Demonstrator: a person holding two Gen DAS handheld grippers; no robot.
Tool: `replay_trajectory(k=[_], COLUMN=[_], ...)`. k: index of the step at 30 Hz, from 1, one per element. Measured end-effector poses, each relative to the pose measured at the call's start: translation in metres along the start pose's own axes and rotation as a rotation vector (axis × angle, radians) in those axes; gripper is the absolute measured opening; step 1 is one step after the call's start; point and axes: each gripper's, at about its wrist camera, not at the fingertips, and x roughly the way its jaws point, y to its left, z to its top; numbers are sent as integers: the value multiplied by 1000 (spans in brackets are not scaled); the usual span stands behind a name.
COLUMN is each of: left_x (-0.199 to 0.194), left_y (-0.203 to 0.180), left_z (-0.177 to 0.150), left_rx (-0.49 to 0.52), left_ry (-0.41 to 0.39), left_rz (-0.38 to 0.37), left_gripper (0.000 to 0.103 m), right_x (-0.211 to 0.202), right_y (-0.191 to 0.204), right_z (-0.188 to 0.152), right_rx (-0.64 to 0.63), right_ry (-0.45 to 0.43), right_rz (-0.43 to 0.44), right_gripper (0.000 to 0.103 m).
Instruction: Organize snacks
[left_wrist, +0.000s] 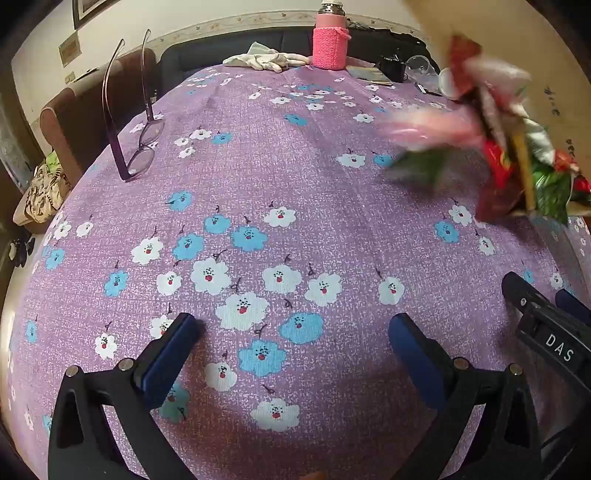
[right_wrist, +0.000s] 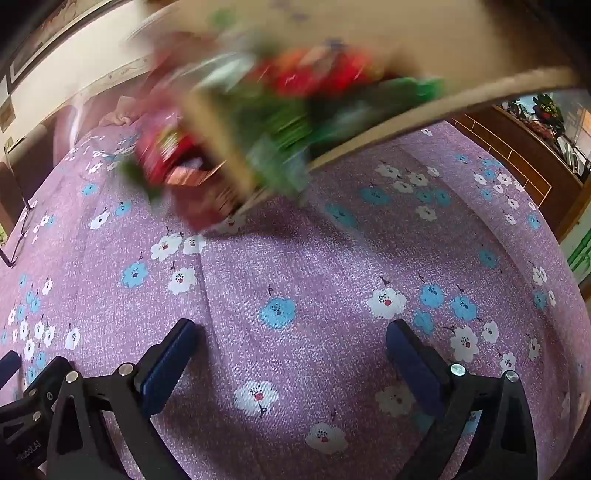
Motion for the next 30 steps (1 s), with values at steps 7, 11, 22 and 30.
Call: replay_trajectory(k=[7,11,22,30], left_x=[0,2,2,3], left_y=[-2,-3,-3,-3], left_z=[1,2,2,2], left_rx=[0,1,0,0], left_ry=[0,0,-1,-1], left_rz=[0,0,0,-1], left_gripper=[103,103,103,103], right_x=[1,-2,-1,-1], right_y=[-1,0,1,1], right_z=[1,-2,0,0], right_rx=[1,1,1,1], right_ry=[-4,-8,5,7], right_rz=[0,-2,-1,-1], right_gripper=[102,102,102,102])
